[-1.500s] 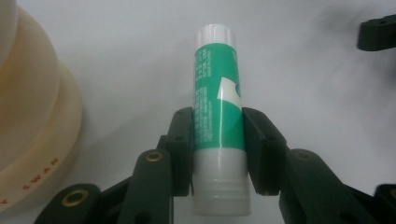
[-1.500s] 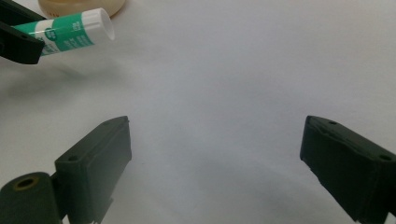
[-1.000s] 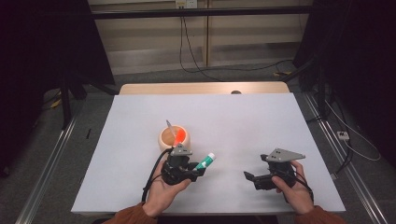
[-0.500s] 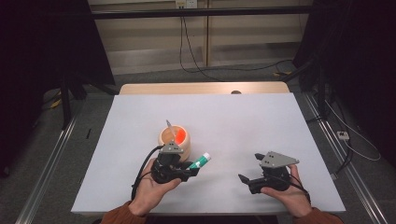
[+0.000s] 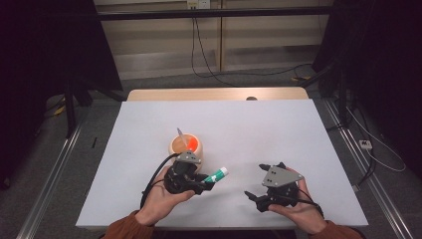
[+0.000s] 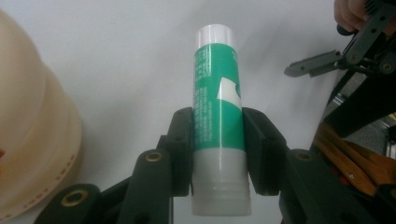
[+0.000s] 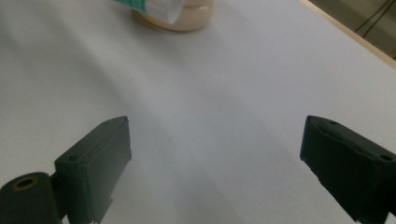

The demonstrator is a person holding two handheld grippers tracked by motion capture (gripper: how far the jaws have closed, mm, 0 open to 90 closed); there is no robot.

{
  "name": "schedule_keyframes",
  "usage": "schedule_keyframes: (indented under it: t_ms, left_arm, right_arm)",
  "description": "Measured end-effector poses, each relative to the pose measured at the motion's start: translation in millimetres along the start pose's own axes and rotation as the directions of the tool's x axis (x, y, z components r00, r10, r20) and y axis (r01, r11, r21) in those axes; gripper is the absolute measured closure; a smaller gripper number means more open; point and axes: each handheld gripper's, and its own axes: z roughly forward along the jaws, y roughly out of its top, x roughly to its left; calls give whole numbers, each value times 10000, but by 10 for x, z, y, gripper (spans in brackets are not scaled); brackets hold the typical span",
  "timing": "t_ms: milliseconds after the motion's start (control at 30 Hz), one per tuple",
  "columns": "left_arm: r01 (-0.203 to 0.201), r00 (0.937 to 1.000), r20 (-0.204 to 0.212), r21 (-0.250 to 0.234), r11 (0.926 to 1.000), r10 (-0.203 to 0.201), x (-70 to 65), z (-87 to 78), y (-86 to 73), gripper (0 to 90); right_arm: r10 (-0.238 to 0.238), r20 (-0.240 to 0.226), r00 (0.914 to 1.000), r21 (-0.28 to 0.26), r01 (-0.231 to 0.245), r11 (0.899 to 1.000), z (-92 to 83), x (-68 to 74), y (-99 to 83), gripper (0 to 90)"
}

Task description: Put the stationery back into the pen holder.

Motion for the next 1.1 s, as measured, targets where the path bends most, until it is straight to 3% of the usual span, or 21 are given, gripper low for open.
schedule_keyframes:
  t_ms: [100,267,433,533,667,767,833,900,967,1000,1033,1100]
  left_arm:
    - [-131,9999,31,229,9997,130,-16,28,44,659]
    - [-287,9992,297,450,9986,274,-30,59,102,659]
    - [-534,9981,333,746,9958,511,-64,89,145,659]
    - [-628,9975,365,790,9949,600,-75,107,164,659]
    - [-590,9974,470,836,9947,552,-64,145,160,659]
    - [-580,9972,526,920,9941,533,-49,172,147,659]
    - [-509,9975,532,945,9942,460,-41,188,147,659]
    - [-472,9976,559,998,9939,418,-30,200,159,659]
    - [-430,9974,615,928,9948,374,-28,211,176,659]
    - [-441,9976,579,944,9946,388,-32,213,188,659]
    - [-458,9973,610,947,9945,401,-36,217,199,659]
    - [-464,9970,651,894,9949,407,-47,226,219,659]
  right_arm:
    - [-749,79,9972,82,748,9972,25,59,49,82]
    - [-1184,116,9929,85,1183,9929,39,98,75,105]
    - [-1755,189,9843,59,1754,9845,56,138,92,130]
    - [-2279,284,9733,159,2275,9736,77,173,106,153]
    - [-3252,688,9431,307,3238,9456,113,246,137,168]
    - [-3628,832,9281,282,3618,9318,142,297,153,183]
    - [-4008,1060,9100,315,3998,9161,155,329,170,200]
    - [-4173,1206,9007,241,4176,9083,162,355,199,217]
    - [-4692,1634,8679,390,4695,8821,179,411,221,246]
    - [-5141,1704,8406,474,5141,8564,188,418,235,260]
    - [-5300,1752,8297,508,5299,8465,197,440,244,269]
    - [-5484,1725,8182,484,5490,8344,223,475,260,300]
